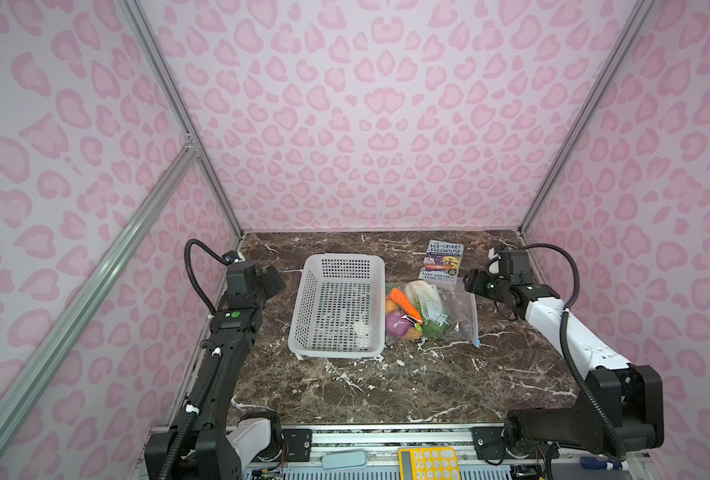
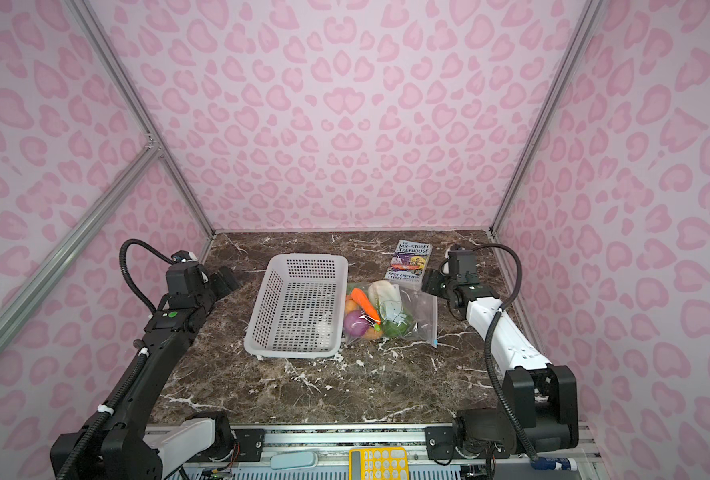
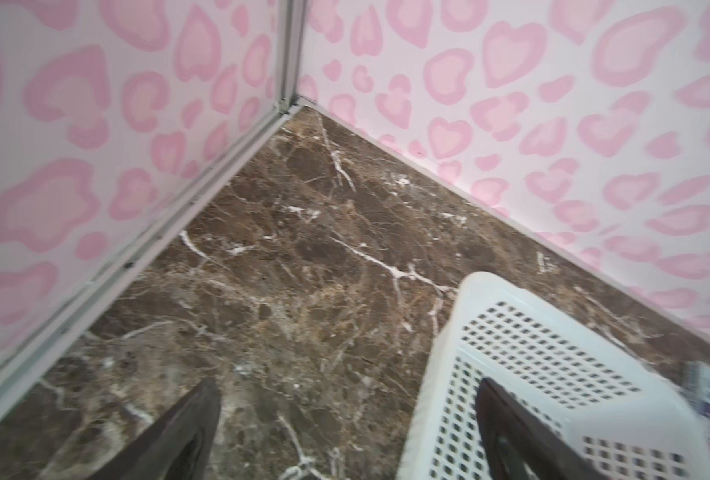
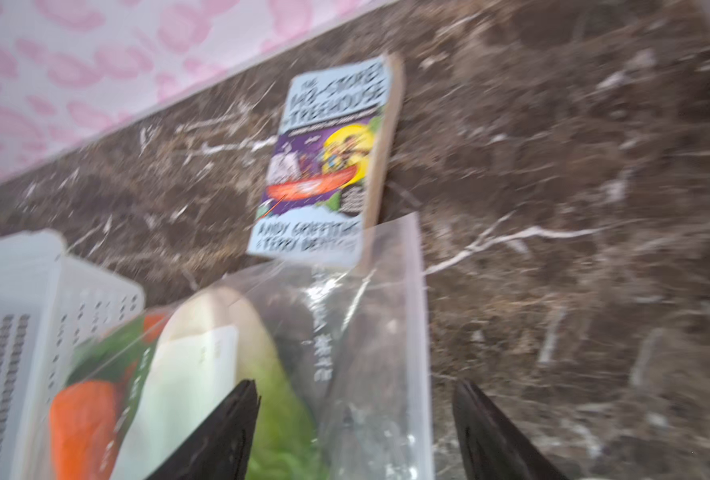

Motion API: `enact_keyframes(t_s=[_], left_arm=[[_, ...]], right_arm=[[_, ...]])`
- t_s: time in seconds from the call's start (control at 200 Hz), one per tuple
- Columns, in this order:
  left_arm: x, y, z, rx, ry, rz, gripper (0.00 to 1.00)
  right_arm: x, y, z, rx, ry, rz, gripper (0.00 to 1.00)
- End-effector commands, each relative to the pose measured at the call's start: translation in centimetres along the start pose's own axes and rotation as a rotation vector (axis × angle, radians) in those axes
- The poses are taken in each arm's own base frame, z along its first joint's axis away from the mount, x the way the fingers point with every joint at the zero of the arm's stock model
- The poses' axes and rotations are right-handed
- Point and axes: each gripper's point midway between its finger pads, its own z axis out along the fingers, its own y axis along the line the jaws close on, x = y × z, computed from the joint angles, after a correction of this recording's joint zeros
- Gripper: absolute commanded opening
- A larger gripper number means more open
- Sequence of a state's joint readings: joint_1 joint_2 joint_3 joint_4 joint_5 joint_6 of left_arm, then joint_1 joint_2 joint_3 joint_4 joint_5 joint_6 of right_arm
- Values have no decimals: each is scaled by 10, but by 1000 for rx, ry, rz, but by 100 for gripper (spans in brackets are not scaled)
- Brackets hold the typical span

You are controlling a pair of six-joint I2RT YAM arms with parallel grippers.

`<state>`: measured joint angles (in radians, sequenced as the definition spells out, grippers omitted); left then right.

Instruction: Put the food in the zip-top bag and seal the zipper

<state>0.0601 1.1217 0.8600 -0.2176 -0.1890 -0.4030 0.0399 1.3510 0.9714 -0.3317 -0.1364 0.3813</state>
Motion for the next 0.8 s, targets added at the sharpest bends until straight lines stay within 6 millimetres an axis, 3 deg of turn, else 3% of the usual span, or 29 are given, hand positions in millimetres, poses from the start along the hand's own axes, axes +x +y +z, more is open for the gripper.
enact_keyframes(t_s=[0.0,0.065,0.145,0.32,0.48,0.655,0.735,0.795], left_arm=[[2,30,6,-156,-13,102,97],[11,42,15,-213,-8,103,97],[23,49,30,-210,-6,107,97],[34,23,58,-28,-102,197,98],[39,16,74,4,-118,273,98],[59,4,81,102,-97,271,99],[57,-9,76,169,-153,252,99],[60,-17,75,178,-160,291,98]], right_arm=[[-15,-49,1,182,-90,28,77],[-11,-73,8,241,-77,41,78],[0,-87,24,267,-69,-6,79],[22,-102,54,283,-97,-102,81],[24,-91,65,188,-192,-141,81],[3,-59,45,118,-443,-295,80],[17,-49,53,77,-438,-358,80],[18,-48,46,91,-496,-362,81]])
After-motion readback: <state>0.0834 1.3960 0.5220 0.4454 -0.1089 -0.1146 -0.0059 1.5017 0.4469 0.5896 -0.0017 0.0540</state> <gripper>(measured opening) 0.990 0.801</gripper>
